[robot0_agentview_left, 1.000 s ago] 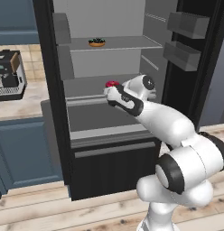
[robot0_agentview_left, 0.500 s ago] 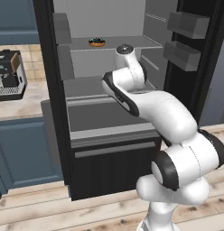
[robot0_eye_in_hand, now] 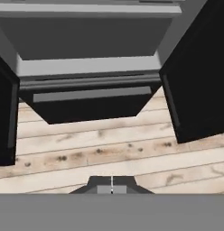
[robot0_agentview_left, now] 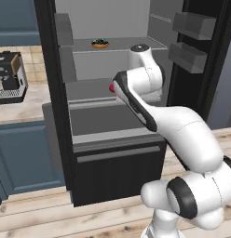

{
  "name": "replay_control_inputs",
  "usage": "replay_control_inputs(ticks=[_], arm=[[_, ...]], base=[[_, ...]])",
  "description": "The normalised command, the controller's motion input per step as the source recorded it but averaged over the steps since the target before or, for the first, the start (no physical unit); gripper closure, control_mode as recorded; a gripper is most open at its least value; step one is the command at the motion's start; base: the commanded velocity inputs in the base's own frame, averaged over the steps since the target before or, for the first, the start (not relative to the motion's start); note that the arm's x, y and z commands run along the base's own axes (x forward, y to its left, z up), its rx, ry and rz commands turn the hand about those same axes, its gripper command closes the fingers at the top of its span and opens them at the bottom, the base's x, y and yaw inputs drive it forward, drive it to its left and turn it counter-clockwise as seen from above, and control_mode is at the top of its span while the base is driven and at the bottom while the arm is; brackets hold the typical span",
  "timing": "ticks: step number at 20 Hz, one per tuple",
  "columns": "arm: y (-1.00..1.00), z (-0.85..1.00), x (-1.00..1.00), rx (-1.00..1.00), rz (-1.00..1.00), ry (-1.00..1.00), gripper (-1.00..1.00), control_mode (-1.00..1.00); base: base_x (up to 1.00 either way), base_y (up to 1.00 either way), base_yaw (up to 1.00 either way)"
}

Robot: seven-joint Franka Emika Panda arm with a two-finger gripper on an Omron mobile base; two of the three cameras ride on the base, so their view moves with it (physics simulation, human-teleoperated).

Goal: Take the donuts from the fridge and place them on the empty tray on the dining counter.

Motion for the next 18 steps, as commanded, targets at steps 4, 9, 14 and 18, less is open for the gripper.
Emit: replay_control_inputs(ticks=[4,9,14,18], arm=[[-0.31,-0.22,-1.00,0.00,0.21,-0.30,-1.00,-1.00],[-0.41,0.74,-1.00,0.03,0.24,-0.36,-1.00,-1.00],[-0.13,0.56,-0.97,0.06,0.09,-0.13,-1.00,-1.00],[0.00,0.46,-0.68,0.04,0.00,-0.15,-1.00,-1.00]], base=[[0.00,0.00,0.00],[0.00,0.00,0.00],[0.00,0.00,0.00],[0.00,0.00,0.00]])
